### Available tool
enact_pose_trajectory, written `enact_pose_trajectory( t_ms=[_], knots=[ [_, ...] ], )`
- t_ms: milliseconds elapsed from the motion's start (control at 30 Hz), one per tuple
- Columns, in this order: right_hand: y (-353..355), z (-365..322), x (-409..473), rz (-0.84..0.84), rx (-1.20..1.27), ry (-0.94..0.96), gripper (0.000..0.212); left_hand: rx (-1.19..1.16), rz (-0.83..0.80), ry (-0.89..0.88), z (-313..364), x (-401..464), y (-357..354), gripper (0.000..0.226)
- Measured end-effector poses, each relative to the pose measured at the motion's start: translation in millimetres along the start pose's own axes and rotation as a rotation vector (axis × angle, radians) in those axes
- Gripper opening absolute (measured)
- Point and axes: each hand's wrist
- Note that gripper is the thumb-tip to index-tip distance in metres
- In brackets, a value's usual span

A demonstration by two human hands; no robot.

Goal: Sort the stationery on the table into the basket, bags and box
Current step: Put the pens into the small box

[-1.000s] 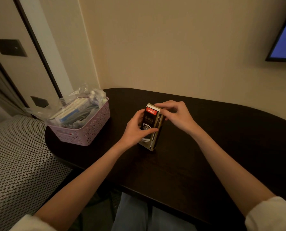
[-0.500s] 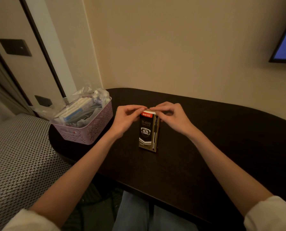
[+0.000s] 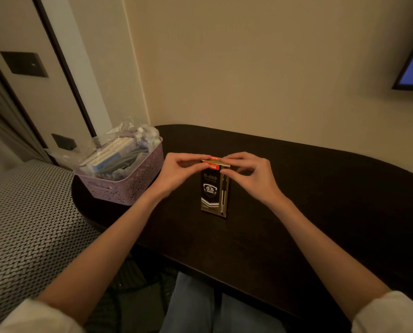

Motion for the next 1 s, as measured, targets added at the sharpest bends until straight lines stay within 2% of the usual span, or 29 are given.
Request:
enact_pose_trajectory(
  t_ms=[200, 333, 400, 533, 667, 767, 1000],
  knots=[
    [-2, -1, 0, -0.01, -0.08, 0.083, 0.024, -0.043, 0.025, 0.015, -1, -2, 0, 0.023],
    [-3, -1, 1, 0.017, -0.043, 0.019, 0.021, -0.113, 0.063, 0.055, -3, -6, -5, 0.025],
    [-5, 0, -1, 0.05, -0.008, -0.031, 0.021, -0.14, 0.072, 0.076, -6, -8, -9, 0.035],
    [-10, 1, -1, 0.135, 0.06, -0.075, 0.021, -0.095, -0.001, 0.19, -17, -16, -11, 0.073],
    [-18, 2, 4, 0.184, 0.053, -0.133, 0.022, 0.037, -0.097, 0.369, -33, -26, -16, 0.056],
    [-26, 7, 10, 0.186, 0.088, -0.182, 0.023, 0.045, -0.117, 0.455, -42, -31, -23, 0.049],
    [-29, 10, 52, 0.273, 0.309, -0.315, 0.02, -0.018, 0.066, 0.46, -41, -21, -15, 0.037]
  ],
)
Point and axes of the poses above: each hand's wrist, its own x-axis towards the middle knuckle, its own y-axis out of the back of the hand, z = x × y, and after that the axes turned 9 degrees about -z, right-handed
